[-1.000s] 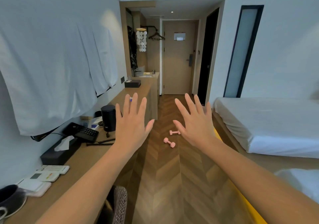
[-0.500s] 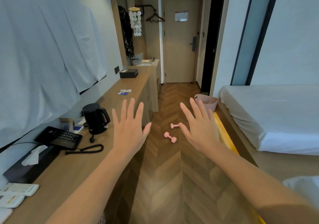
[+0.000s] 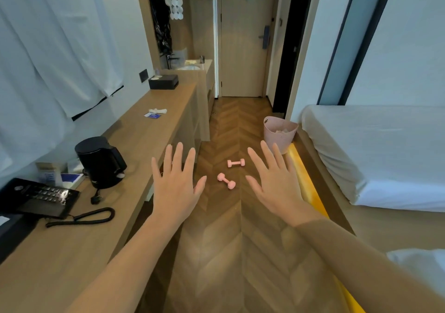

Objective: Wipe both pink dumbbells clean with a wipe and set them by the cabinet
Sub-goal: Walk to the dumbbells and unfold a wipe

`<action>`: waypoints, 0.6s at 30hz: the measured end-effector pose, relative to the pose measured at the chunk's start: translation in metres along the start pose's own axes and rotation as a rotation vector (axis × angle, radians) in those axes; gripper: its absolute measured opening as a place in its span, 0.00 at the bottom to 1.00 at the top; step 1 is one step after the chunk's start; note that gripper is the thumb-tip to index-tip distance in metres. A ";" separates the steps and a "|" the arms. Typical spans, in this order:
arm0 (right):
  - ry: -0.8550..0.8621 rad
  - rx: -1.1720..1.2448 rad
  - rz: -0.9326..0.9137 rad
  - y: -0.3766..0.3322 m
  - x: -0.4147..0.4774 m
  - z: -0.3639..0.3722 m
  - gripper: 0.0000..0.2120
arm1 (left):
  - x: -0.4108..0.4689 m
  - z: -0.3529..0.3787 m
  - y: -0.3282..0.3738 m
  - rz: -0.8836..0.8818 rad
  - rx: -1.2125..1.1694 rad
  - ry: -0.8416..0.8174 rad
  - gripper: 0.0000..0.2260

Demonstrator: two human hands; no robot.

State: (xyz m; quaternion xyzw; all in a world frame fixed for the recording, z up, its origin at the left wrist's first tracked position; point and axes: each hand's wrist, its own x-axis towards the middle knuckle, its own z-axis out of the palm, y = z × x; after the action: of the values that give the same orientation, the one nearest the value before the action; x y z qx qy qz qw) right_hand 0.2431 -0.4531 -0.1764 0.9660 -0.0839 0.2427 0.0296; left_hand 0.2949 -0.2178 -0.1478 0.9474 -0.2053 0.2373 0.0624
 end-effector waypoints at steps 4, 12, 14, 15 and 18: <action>-0.063 -0.017 -0.012 -0.005 0.042 0.044 0.29 | 0.037 0.054 -0.010 0.012 0.008 -0.065 0.31; -0.154 -0.033 0.019 -0.016 0.148 0.110 0.30 | 0.145 0.126 -0.053 0.084 -0.015 -0.060 0.32; -0.166 -0.041 0.042 -0.013 0.168 0.123 0.30 | 0.173 0.141 -0.057 0.096 -0.023 -0.068 0.33; -0.169 -0.040 0.056 -0.010 0.175 0.130 0.30 | 0.184 0.148 -0.057 0.099 -0.036 -0.071 0.33; -0.186 -0.050 0.064 0.001 0.196 0.149 0.30 | 0.212 0.167 -0.053 0.115 -0.072 -0.071 0.33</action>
State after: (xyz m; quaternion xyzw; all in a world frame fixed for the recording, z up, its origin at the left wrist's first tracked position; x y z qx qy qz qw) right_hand 0.4820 -0.4980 -0.2148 0.9801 -0.1231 0.1507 0.0382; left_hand 0.5584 -0.2816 -0.1954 0.9391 -0.2698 0.1992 0.0752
